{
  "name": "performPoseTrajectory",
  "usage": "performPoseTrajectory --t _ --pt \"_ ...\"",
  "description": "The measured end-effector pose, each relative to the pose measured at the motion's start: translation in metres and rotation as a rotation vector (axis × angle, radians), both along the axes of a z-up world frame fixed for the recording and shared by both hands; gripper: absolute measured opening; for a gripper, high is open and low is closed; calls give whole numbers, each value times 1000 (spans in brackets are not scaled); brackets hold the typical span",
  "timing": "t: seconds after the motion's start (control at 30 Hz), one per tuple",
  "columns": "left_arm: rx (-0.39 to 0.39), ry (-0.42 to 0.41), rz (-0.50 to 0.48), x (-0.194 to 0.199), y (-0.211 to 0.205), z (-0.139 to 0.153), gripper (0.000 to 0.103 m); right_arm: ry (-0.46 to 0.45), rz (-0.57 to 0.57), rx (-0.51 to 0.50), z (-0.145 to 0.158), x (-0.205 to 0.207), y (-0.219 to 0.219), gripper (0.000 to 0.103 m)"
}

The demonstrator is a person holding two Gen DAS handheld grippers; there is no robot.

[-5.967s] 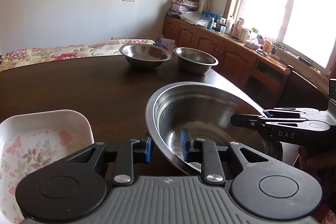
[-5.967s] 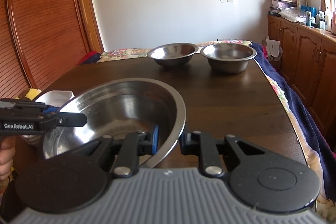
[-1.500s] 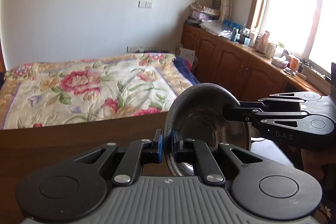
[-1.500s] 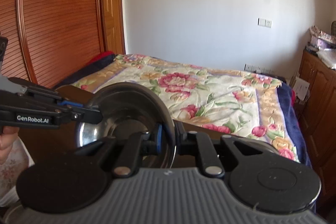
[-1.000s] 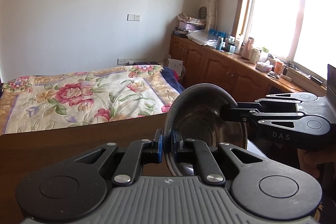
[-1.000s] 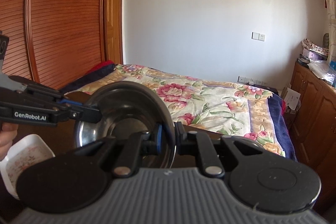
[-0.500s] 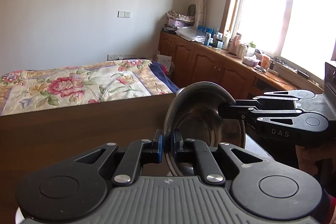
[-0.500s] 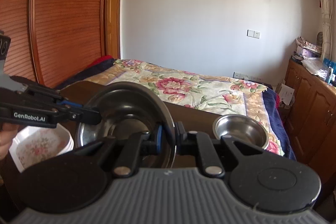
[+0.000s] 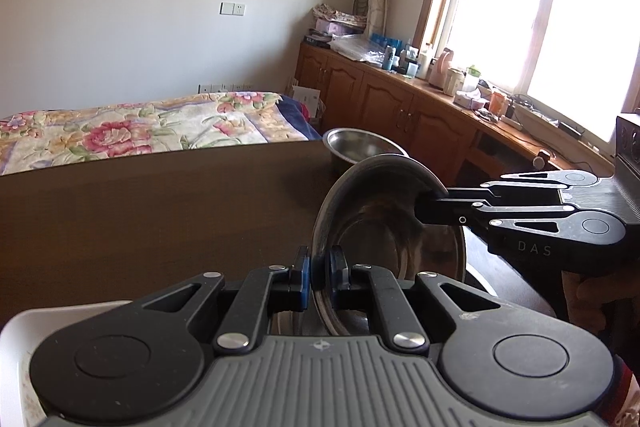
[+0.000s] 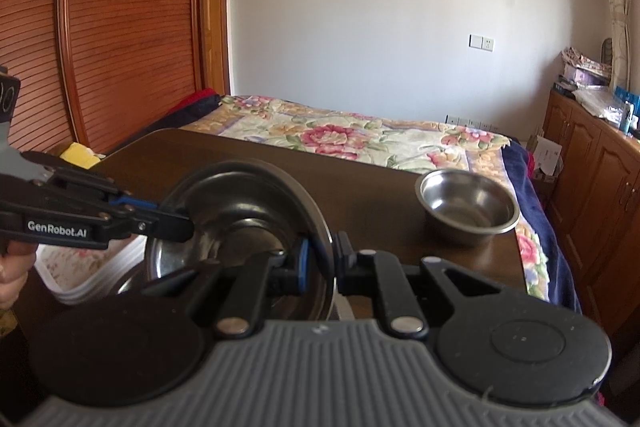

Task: Organize plates and bowls

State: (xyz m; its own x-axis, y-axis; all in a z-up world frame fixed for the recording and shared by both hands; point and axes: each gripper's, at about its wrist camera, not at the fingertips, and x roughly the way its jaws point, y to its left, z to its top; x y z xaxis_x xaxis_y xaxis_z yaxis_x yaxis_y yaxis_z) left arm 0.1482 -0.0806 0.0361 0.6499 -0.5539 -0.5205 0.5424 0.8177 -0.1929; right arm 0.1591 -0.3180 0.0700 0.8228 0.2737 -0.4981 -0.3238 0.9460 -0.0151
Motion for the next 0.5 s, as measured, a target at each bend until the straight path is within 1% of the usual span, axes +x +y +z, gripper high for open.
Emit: performPoseTrajectory --t 0.27,0.5 --pt "18 5 -1 -11 -1 -13 10 16 3 1 -8 -9 1 15" --pt "22 18 -6 -14 -2 -14 10 25 5 -1 -13 -14 -1 15"
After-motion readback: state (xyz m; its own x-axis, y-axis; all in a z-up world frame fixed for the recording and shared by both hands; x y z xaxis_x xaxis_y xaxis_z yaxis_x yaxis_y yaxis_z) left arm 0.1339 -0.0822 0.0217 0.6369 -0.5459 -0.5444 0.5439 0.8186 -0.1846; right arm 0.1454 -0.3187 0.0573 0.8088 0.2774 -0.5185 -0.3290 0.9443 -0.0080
